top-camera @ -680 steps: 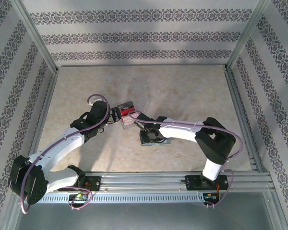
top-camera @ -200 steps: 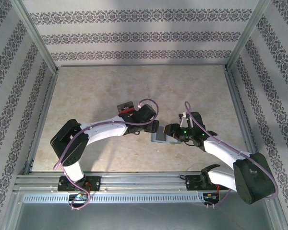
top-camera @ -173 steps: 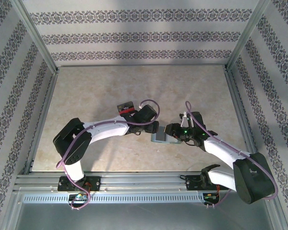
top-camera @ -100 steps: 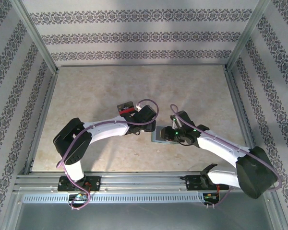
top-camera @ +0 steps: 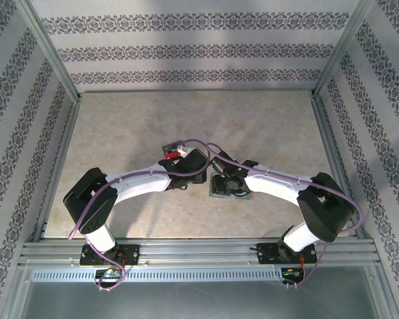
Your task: Take the credit cards out of the card holder
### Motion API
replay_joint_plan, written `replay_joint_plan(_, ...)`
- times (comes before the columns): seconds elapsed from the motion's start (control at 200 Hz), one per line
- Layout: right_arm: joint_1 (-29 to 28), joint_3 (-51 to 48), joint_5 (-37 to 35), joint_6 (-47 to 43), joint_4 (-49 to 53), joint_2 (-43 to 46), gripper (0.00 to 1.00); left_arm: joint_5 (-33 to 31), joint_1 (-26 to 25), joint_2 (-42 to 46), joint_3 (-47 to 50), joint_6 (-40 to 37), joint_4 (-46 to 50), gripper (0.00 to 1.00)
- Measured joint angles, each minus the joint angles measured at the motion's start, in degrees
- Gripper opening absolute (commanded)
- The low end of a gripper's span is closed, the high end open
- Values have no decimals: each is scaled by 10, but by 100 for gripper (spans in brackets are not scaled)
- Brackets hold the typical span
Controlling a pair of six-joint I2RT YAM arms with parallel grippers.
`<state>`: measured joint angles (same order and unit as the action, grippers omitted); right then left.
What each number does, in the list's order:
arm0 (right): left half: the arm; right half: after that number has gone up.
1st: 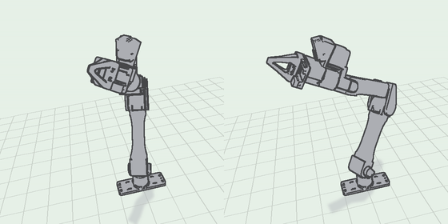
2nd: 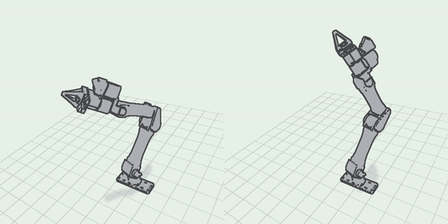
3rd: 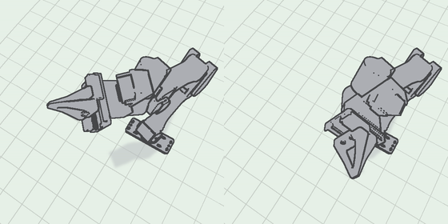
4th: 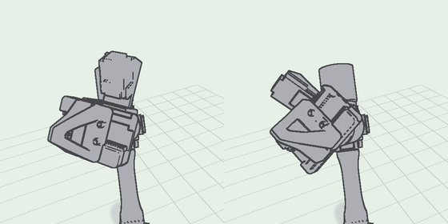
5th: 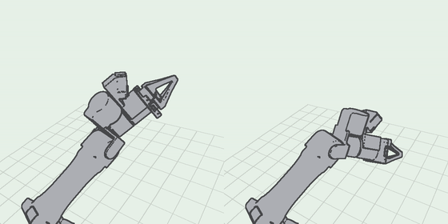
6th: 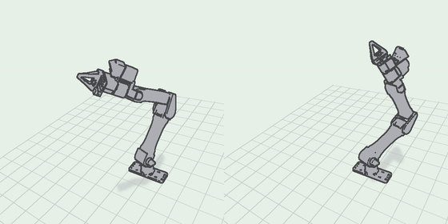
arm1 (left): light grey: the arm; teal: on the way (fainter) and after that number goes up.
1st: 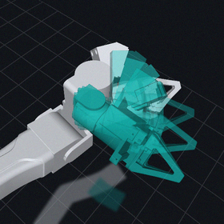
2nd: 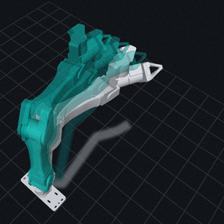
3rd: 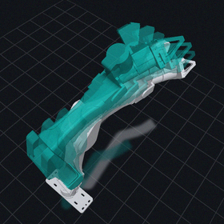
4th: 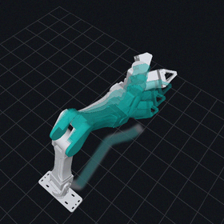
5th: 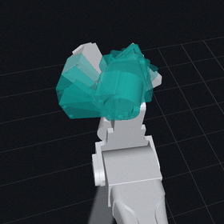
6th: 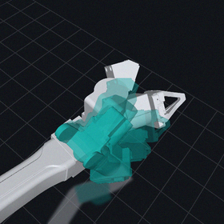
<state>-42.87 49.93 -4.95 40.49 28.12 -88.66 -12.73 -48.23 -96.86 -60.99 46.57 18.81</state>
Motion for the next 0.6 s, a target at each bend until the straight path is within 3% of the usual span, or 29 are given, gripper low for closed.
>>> replay_joint_plan(0.225,0,7,0,0,-11,-29,68,2,5,0,9,11,0,68)
replay_joint_plan(0.375,8,4,8,1,-25,-39,56,4,8,1,15,15,0,68)
replay_joint_plan(0.6,28,-22,37,1,-58,-21,47,7,10,4,16,15,0,68)
